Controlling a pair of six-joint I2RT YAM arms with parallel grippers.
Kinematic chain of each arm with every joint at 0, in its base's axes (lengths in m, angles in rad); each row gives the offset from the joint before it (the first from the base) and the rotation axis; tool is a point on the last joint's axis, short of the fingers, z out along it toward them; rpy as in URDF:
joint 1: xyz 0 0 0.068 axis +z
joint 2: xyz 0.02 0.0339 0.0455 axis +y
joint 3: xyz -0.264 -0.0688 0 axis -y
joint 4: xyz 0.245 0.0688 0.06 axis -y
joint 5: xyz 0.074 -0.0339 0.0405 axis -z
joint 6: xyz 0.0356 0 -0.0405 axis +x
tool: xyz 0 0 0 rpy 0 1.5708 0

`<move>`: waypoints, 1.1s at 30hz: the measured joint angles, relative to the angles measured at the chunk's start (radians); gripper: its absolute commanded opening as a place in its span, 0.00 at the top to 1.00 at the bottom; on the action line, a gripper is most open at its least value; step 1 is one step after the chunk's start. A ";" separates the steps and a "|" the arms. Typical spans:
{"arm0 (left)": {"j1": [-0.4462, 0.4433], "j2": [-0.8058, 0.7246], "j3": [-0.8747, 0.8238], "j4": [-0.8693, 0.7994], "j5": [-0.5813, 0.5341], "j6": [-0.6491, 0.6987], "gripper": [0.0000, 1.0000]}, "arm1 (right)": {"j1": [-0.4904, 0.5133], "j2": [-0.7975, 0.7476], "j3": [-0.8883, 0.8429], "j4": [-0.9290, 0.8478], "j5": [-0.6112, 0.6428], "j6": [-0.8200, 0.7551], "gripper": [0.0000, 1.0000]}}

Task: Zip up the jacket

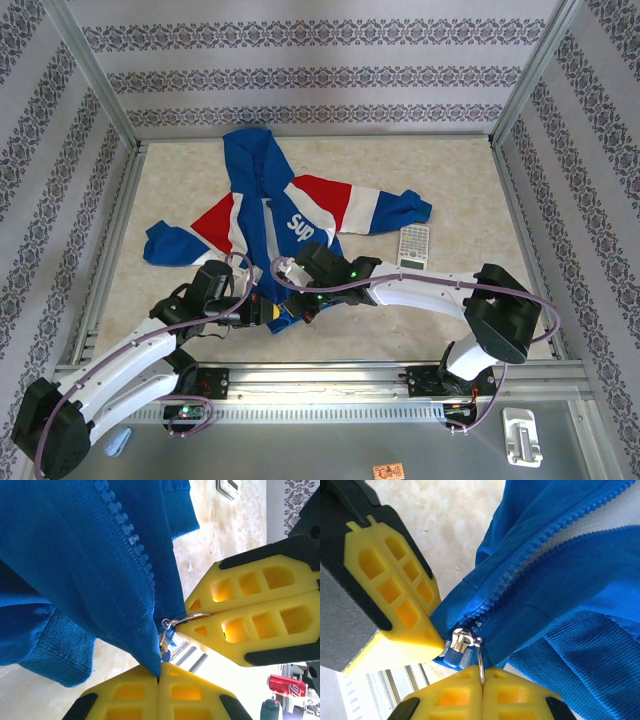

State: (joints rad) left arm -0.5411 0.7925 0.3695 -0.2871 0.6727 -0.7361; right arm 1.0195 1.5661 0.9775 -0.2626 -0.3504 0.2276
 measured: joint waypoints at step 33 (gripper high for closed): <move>0.000 0.043 0.009 -0.051 0.004 0.023 1.00 | 0.013 0.047 0.009 0.007 -0.095 -0.090 0.73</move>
State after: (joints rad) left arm -0.5411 0.8360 0.3786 -0.3382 0.6765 -0.7136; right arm 1.0325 1.6131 0.9867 -0.2558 -0.4454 0.1379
